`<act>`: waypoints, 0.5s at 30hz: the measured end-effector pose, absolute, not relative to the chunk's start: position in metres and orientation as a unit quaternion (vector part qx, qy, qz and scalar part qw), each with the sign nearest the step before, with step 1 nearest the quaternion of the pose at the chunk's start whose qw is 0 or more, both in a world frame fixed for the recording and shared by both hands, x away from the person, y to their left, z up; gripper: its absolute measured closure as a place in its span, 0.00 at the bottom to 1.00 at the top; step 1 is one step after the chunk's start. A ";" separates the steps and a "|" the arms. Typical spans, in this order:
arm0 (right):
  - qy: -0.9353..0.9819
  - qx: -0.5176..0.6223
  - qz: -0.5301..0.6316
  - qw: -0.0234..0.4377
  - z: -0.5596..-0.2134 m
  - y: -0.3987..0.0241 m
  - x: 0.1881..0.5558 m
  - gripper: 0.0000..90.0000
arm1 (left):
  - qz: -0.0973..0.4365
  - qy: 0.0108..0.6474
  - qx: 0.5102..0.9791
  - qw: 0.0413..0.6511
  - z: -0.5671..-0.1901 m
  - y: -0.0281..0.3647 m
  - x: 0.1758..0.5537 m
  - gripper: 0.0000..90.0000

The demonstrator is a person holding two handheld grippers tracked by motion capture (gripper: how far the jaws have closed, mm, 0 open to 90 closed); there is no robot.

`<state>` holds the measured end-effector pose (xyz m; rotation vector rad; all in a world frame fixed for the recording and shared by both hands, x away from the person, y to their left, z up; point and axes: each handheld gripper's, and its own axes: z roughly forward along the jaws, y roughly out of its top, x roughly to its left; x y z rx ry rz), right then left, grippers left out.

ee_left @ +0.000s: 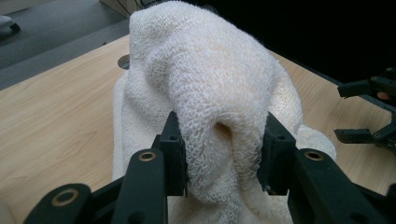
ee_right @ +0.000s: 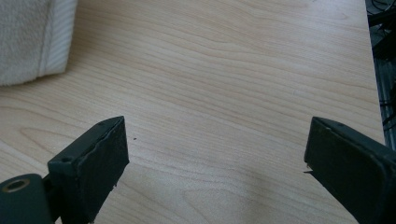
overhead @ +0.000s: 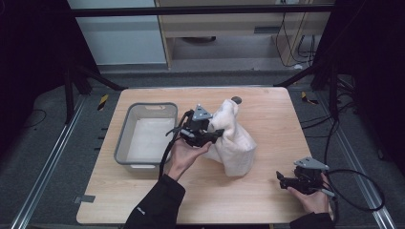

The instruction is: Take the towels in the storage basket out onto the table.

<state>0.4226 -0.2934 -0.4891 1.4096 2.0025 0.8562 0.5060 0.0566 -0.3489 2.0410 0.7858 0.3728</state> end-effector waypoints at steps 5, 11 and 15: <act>0.744 0.523 0.317 0.270 -0.490 -0.293 0.423 0.07 | 0.146 0.321 0.829 0.435 -0.363 0.053 0.508 0.67; 0.746 0.522 0.314 0.271 -0.491 -0.293 0.423 0.07 | 0.142 0.327 0.833 0.423 -0.382 0.051 0.512 0.66; 0.747 0.521 0.313 0.270 -0.491 -0.293 0.423 0.07 | 0.128 0.332 0.833 0.423 -0.394 0.050 0.513 0.66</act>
